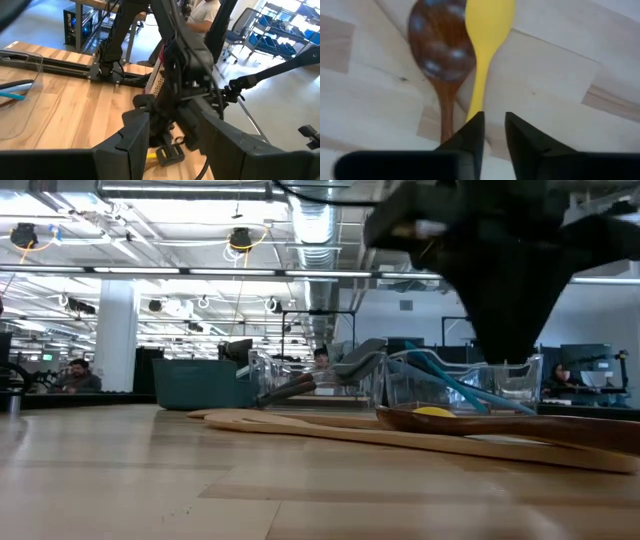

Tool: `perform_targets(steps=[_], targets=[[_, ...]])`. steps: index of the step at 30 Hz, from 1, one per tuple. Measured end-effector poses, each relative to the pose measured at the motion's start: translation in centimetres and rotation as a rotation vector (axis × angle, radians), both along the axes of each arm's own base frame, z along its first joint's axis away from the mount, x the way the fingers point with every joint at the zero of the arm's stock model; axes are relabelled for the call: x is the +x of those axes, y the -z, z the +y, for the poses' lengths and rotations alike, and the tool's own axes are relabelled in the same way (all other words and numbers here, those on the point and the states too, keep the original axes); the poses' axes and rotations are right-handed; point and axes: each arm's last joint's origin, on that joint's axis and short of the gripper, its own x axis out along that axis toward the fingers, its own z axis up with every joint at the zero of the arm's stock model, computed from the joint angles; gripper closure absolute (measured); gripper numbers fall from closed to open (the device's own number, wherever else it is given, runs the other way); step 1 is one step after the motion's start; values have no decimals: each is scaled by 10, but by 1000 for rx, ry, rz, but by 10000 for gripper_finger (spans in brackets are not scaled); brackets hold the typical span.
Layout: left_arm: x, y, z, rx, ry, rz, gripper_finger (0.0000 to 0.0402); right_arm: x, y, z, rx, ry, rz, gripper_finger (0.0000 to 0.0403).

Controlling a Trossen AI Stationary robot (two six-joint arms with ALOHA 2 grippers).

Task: Pick & Place Kitchen Items
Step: Put the yellow serving spoon into the right transparent bin

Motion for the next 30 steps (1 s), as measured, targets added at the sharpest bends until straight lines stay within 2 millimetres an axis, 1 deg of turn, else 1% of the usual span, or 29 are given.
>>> perform_targets(steps=[2,4,6,8,10,12,18,24,27,30], targets=[[0,0,0,0,0,0,243,4,7,-2,-3,5,11,311],[0,0,0,0,0,1,243,6,10,-2,1,-17,3,292],[0,0,0,0,0,1,243,8,12,-3,1,-36,-1,279],[0,0,0,0,0,2,243,12,17,-4,2,-46,-7,275],[0,0,0,1,0,2,243,12,19,-6,-2,-63,7,276],[0,1,0,2,0,6,243,16,22,-7,6,-67,-12,282],[0,2,0,4,0,15,243,11,32,-10,-7,-70,20,298],[-1,2,0,-14,-6,28,243,9,47,-9,16,-75,-18,300],[0,2,0,-28,-9,30,243,10,51,-7,29,-76,-50,300],[-1,2,0,-29,-10,31,243,7,55,-8,27,-63,-46,301]])
